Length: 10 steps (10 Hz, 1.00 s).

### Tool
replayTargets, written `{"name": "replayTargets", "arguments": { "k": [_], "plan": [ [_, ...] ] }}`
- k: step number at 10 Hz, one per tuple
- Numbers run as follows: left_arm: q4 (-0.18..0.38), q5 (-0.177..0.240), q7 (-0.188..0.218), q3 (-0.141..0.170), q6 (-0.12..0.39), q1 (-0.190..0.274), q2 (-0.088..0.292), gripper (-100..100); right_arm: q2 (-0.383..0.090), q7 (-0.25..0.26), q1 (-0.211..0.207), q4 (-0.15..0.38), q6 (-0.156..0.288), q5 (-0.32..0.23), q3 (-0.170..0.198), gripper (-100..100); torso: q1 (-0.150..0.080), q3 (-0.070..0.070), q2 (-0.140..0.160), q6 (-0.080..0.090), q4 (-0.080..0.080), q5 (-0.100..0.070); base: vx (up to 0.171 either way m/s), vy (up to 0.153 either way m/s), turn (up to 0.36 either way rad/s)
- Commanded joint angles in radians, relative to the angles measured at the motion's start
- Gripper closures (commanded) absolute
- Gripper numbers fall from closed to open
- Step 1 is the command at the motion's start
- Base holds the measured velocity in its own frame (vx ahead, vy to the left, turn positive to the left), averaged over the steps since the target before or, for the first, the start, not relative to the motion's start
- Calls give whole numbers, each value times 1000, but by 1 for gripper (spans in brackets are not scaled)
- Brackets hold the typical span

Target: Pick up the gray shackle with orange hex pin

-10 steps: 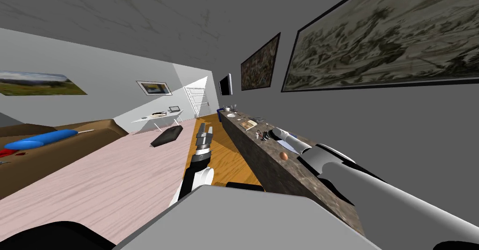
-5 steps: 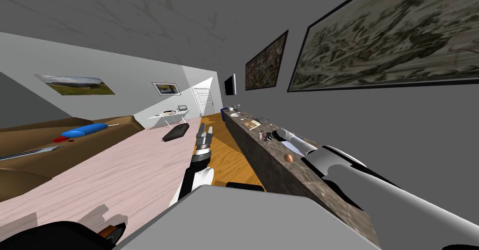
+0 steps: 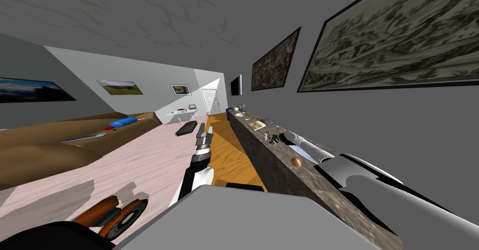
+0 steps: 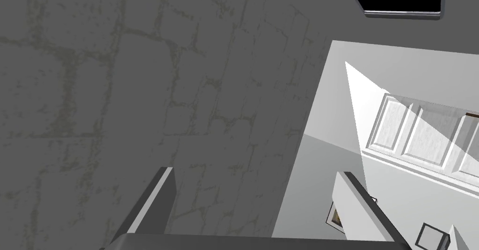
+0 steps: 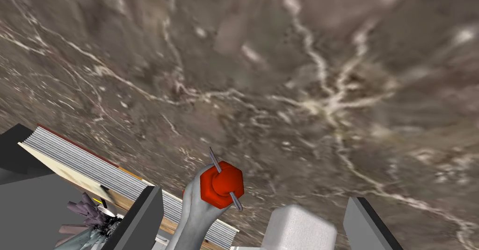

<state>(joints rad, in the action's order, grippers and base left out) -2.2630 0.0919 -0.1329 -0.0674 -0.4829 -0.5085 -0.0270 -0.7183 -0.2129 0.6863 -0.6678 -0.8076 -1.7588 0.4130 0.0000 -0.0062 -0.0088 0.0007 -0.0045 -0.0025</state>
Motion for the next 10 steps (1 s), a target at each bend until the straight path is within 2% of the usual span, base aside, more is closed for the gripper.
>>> {"name": "replayTargets", "arguments": {
  "k": [1, 4, 5, 6, 9, 10],
  "plan": [
    [0, 0, 0, 0, 0, 0, 0, 0, 6, 50, 34, 50, 0, 43, -35, -100, 0, 0, 0, 0, 0, 0, -35, 30, 199],
    [0, 0, 0, 0, 0, 0, 0, 0, 6, 87, 34, 105, 0, 43, -35, -100, -2, -1, -2, 1, 0, 0, -6, 6, -15],
    [0, 0, 0, 0, 0, 0, 0, 0, -37, 113, -3, 128, 1, 74, -70, -100, -2, -2, -3, 1, -1, 0, -26, 32, 443],
    [0, 0, 0, 0, 0, 0, 0, 0, -45, 103, -11, 76, 1, 74, -70, -100, -1, -1, -1, 0, 0, 0, -34, 27, 207],
    [0, 0, 0, 0, 0, 0, 0, 0, -45, 113, -11, 127, 1, 74, -70, -100, -2, -1, -2, 1, 0, 0, -5, 8, -20],
    [0, 0, 0, 0, 0, 0, 0, 0, -94, 138, -54, 134, 3, 106, -106, -100, -2, -1, -3, 1, -1, 0, -30, 28, 386]
  ]
}}
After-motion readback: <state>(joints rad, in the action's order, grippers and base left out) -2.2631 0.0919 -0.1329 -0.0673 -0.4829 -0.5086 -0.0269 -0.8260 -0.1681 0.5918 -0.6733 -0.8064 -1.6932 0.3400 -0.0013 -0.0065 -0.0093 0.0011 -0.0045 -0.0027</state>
